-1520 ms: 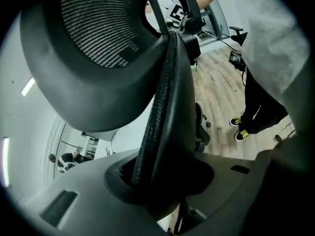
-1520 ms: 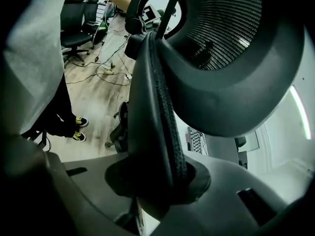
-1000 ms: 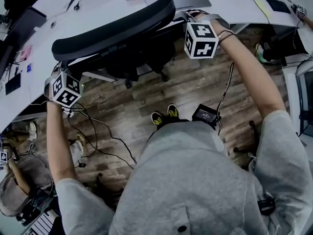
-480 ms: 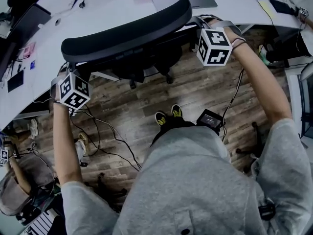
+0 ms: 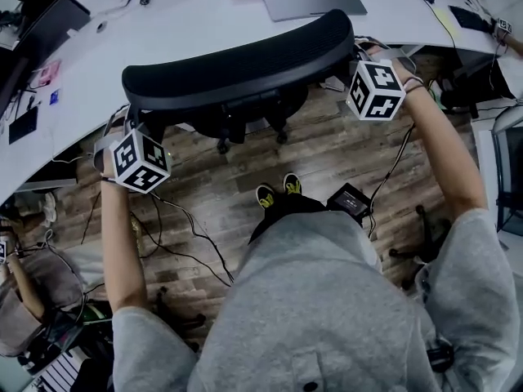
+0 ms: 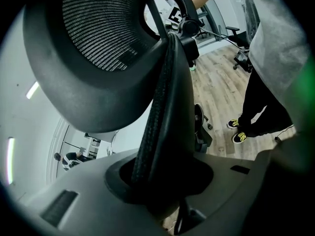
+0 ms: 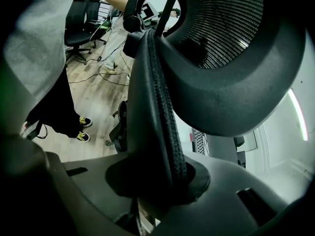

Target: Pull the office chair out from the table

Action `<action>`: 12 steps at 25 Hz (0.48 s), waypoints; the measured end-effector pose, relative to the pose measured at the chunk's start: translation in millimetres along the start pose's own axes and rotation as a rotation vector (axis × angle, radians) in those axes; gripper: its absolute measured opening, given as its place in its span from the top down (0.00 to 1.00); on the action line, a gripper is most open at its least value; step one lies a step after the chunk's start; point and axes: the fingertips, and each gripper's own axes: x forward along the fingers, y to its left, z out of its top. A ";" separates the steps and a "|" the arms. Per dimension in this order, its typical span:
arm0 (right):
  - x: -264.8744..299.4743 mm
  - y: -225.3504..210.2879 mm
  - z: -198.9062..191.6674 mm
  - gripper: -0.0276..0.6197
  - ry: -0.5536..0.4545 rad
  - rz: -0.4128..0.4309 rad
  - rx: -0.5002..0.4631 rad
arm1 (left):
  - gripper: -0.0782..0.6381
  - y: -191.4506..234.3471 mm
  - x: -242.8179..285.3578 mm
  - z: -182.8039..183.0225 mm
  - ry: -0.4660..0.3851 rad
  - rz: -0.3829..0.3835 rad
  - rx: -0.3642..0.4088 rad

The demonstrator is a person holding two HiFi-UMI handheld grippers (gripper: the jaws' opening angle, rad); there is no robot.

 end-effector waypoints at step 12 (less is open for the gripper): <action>-19.0 21.5 8.0 0.79 0.003 0.000 -0.001 | 0.72 -20.1 -19.2 -1.0 -0.009 -0.019 0.015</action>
